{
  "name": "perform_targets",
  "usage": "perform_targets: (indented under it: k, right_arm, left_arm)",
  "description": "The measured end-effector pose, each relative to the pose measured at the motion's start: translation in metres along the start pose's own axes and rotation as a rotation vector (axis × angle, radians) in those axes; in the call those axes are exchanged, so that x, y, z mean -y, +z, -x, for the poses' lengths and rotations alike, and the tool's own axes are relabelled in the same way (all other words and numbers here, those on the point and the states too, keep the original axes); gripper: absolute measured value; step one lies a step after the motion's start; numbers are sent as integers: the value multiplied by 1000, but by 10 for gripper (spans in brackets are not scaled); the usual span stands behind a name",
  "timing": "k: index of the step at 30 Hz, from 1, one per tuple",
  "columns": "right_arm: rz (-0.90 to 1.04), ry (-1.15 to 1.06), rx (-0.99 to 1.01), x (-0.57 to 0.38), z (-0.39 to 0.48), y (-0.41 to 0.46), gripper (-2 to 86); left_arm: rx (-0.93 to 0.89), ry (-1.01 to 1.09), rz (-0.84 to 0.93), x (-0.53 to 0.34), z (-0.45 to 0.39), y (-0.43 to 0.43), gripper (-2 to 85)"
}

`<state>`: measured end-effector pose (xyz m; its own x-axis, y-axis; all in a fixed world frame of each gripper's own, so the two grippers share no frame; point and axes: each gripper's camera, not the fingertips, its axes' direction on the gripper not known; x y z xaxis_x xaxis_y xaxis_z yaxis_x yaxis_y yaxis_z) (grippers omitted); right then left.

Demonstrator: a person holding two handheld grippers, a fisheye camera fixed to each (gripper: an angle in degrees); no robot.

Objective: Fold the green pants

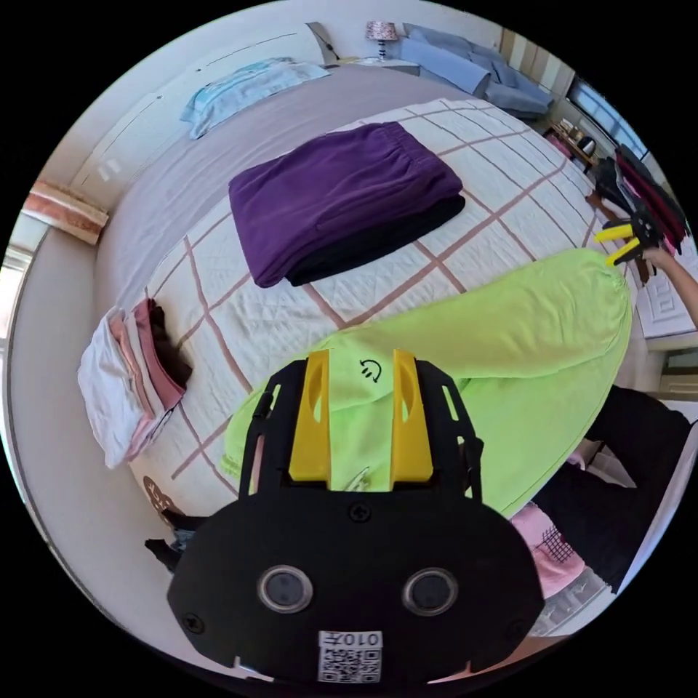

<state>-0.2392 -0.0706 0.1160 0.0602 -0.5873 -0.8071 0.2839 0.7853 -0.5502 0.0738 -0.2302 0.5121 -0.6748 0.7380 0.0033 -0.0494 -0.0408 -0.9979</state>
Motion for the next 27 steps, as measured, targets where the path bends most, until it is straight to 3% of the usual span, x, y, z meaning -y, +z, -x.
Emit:
perform_targets:
  k: [2,7,15,19,27]
  right_arm:
    - [63,-29,146,8,-2,14,90]
    - [56,-194,144,4,24,-6,29]
    - [87,-287,-148,17,9,-73,23]
    - [74,-227,-219,38,-8,-69,25]
    - [80,-103,-505,77,10,-13,32]
  left_arm:
    - [-14,75,73,8,7,28,126]
    - [17,207,148,10,17,64,133]
    - [21,336,182,37,62,92,139]
    - [-45,432,363,44,73,138,133]
    - [-74,314,422,18,105,176,89]
